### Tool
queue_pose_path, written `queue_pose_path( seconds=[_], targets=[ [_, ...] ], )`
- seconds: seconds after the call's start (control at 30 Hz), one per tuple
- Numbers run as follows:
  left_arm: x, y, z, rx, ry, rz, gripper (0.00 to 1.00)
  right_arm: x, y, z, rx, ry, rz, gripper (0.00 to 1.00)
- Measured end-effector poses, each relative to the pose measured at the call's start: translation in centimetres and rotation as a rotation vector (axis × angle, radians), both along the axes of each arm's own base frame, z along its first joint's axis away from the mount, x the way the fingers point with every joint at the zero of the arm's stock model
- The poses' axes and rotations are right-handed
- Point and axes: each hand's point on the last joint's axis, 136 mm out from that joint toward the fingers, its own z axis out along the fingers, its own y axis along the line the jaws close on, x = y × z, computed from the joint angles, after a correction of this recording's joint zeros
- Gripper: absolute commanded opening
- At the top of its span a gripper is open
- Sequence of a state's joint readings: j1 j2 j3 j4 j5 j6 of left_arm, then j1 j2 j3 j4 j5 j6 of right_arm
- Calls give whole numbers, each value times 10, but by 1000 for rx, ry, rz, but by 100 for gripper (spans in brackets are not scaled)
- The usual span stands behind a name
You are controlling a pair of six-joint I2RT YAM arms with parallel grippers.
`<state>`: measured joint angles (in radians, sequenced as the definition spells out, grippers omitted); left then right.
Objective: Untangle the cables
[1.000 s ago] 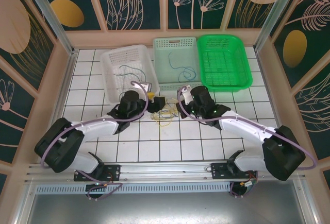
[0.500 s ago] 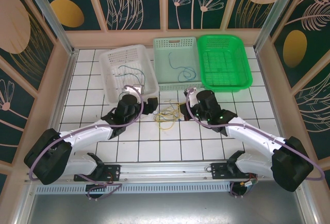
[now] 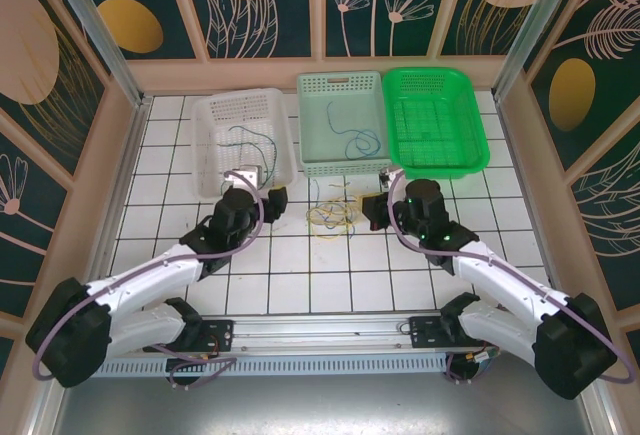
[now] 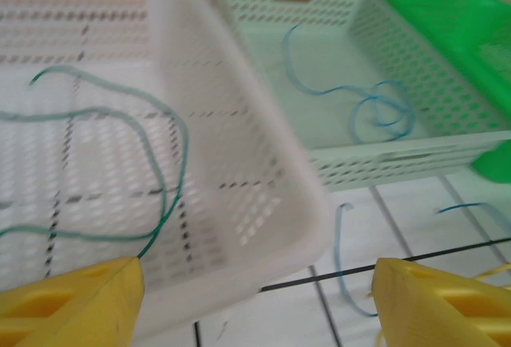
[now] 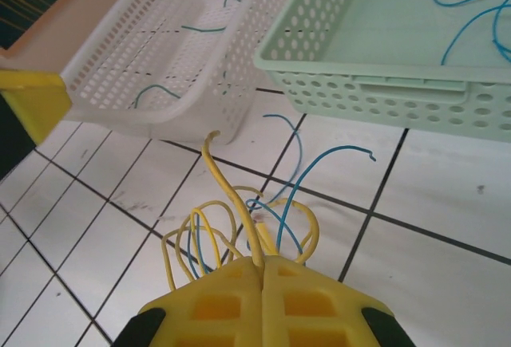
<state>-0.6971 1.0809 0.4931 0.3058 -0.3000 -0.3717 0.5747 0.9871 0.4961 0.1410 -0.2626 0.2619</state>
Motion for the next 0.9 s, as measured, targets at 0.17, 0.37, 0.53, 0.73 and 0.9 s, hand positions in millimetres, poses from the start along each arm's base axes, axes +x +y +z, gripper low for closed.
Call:
queue_pose_path(
  seconds=[0.17, 0.37, 0.53, 0.73, 0.9],
  targets=[
    [-18, -40, 15, -43, -57, -250, 75, -4, 4, 4, 23, -3, 35, 0],
    [-48, -88, -21, -10, 30, -531, 70, -10, 4, 22, 63, -44, 64, 0],
    [-59, -107, -39, 8, 78, -637, 71, -13, 0, 34, 93, -74, 76, 0],
    [-48, -117, -30, 4, 41, -641, 71, -18, 0, 36, 100, -86, 107, 0],
    [-42, -121, -17, 4, 0, -637, 71, -23, -2, 38, 92, -97, 128, 0]
  ],
)
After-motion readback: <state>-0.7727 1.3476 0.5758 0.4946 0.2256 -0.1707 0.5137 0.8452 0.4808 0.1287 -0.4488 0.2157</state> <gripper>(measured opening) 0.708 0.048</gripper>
